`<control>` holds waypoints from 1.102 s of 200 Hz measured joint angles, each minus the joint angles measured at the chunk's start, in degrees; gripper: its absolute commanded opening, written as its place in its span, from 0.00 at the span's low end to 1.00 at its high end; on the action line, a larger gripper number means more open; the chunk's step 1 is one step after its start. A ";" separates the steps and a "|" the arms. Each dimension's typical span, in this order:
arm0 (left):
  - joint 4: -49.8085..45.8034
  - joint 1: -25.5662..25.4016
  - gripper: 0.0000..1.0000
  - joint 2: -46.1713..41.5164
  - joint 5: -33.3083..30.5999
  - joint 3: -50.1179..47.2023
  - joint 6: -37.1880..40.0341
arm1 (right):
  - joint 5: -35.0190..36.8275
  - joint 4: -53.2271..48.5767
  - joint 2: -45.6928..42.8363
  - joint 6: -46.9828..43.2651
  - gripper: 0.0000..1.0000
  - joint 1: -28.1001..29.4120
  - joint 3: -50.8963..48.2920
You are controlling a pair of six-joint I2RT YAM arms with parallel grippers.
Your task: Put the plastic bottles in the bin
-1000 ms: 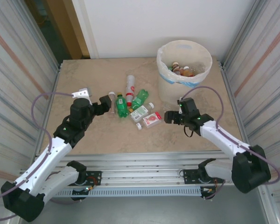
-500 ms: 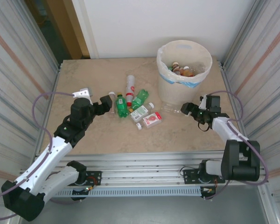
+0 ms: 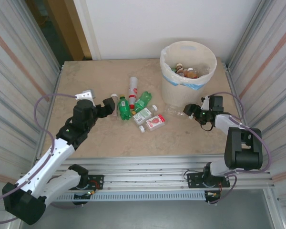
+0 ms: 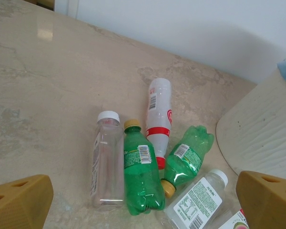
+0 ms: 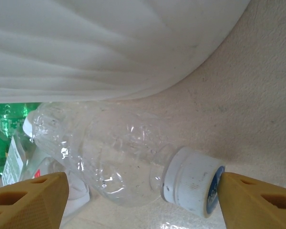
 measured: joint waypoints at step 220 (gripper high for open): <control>0.83 0.00 0.99 1.40 0.85 0.00 -0.61 | 3.72 1.60 -8.02 4.70 0.87 8.26 -6.36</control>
